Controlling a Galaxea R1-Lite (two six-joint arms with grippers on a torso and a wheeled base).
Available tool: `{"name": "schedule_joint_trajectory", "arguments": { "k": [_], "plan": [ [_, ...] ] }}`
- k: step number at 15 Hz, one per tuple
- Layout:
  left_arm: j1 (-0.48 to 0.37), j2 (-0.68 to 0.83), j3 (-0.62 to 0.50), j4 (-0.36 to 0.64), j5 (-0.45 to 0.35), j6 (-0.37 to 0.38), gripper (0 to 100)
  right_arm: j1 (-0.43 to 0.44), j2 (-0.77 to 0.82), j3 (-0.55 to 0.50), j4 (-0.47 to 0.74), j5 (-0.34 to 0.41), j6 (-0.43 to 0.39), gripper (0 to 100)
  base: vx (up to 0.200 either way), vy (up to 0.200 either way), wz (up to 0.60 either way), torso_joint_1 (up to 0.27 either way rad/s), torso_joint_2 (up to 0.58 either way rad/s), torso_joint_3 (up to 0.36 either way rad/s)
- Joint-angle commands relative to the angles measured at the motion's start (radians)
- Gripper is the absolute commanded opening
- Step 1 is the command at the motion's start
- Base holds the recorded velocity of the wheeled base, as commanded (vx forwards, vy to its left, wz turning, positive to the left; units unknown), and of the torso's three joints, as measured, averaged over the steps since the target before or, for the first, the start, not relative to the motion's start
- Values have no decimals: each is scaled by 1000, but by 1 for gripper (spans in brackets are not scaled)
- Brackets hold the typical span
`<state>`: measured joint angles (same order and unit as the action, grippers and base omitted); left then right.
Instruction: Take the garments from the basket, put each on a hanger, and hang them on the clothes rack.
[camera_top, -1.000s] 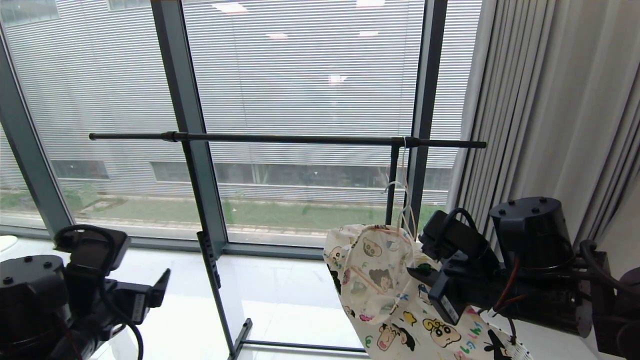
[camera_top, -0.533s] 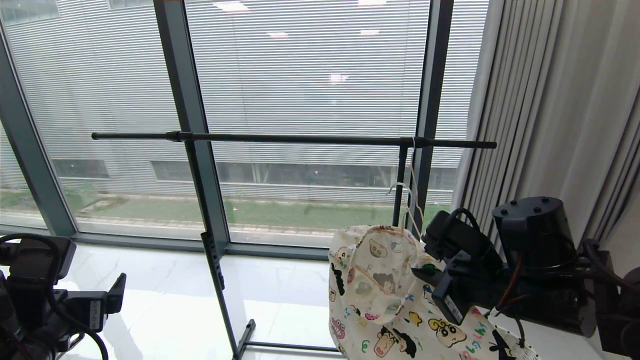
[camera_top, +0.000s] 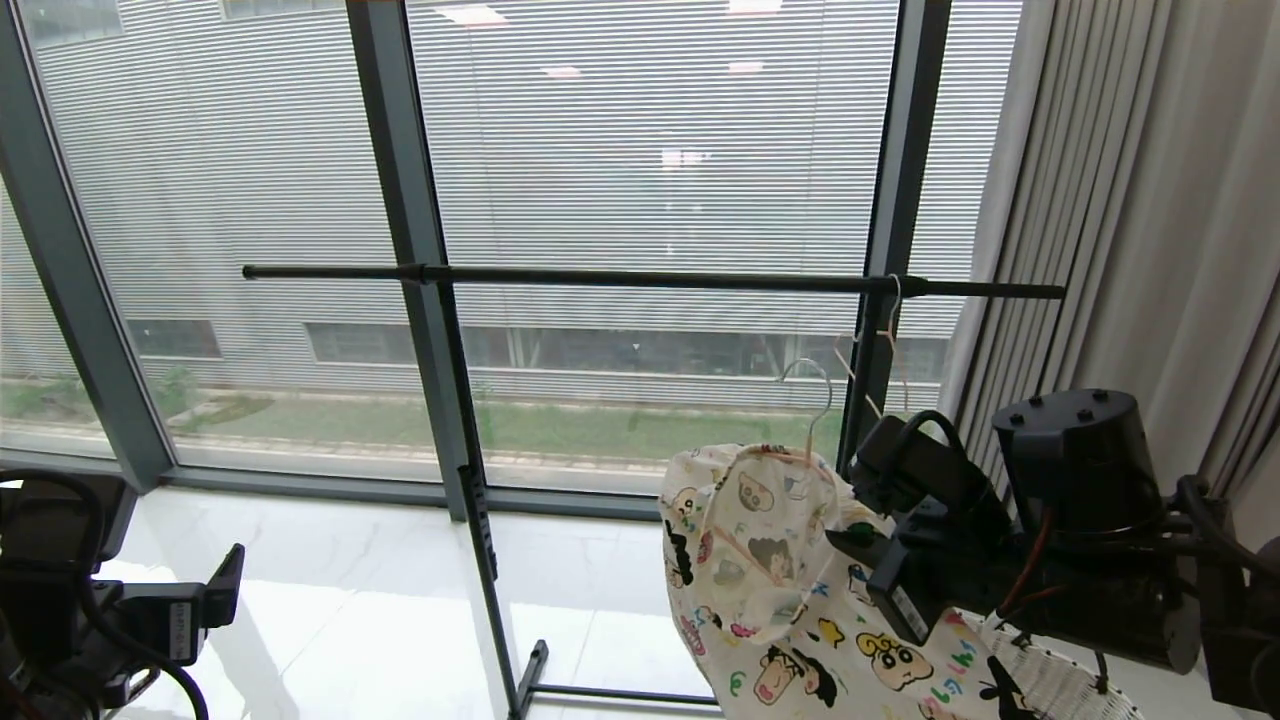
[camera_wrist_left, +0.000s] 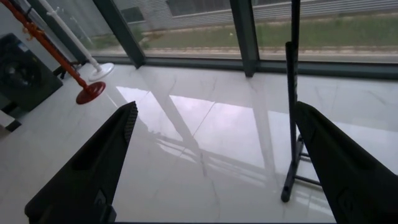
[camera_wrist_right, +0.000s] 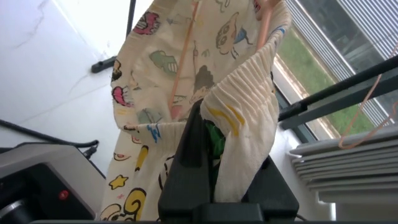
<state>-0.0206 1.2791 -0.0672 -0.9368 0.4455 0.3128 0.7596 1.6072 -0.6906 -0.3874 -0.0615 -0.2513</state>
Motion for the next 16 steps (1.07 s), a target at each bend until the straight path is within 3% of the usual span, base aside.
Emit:
{"name": "schedule_joint_trajectory", "arguments": {
  "k": [1,4,12,16],
  "plan": [
    [-1,2,0,0,-1,0,100,-14,-6,2,-1,0,0,0,0,200,0,-2,2,2],
    [-2,2,1,0,-1,0,100,-45,-6,2,-1,-24,0,0,0,200,0,3,2,4],
    [-36,-26,26,0,-1,0,100,-134,-38,8,1,-27,-2,0,0,0,0,0,0,0],
    [-38,-29,15,-2,-1,5,100,-206,-55,10,1,-97,0,0,0,0,0,0,0,0]
  ]
}}
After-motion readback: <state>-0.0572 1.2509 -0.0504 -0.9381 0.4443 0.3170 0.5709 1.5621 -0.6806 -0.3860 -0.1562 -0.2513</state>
